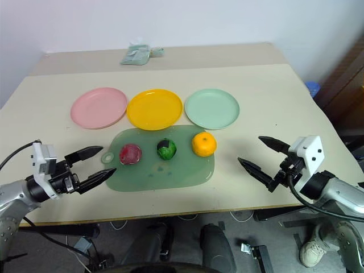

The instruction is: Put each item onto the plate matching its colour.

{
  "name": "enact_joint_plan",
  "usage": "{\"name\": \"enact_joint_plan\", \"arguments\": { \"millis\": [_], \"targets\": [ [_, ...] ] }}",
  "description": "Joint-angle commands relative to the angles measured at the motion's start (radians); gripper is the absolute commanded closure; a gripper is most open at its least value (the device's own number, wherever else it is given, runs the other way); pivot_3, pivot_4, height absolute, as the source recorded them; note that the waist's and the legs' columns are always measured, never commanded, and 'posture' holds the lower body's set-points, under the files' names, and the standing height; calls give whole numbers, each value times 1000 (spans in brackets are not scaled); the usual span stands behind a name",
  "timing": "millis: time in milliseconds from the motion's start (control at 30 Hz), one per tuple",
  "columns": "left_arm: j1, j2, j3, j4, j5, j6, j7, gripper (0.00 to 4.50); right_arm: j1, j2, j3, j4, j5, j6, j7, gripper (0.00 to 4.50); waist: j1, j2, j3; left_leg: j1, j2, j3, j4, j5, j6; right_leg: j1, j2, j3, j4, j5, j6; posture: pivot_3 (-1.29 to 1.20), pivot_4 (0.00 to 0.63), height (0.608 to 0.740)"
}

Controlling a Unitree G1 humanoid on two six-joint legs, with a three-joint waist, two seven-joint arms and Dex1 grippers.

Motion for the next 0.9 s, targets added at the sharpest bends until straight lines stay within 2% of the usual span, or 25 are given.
{"name": "enact_joint_plan", "arguments": {
  "millis": [33,300,400,633,900],
  "targets": [
    [-11,7,10,-18,3,-13,-4,0,-26,2,4,-25,11,-7,-11,66,0,0,0,0,0,0,0,0,0,0,0,0,0,0,0,0,150,740],
    [-51,-23,-15,0,32,-26,30,0,-43,10,31,-2,-7,-36,4,66,0,0,0,0,0,0,0,0,0,0,0,0,-1,0,0,0,150,740],
    [-54,-36,-29,8,56,-40,41,0,-72,10,78,25,-25,-70,42,66,-2,0,0,0,0,0,0,0,0,0,0,0,-1,0,0,0,150,740],
    [-69,-60,-43,10,90,12,145,0,-212,4,210,80,-37,-109,135,66,0,0,0,0,0,0,0,0,0,0,0,0,-1,0,0,0,150,740],
    [-111,-61,-73,83,97,12,124,0,-442,8,355,183,-55,-105,241,66,-1,0,0,0,0,0,0,0,0,0,0,-1,-1,0,0,0,150,740]
  ]
}}
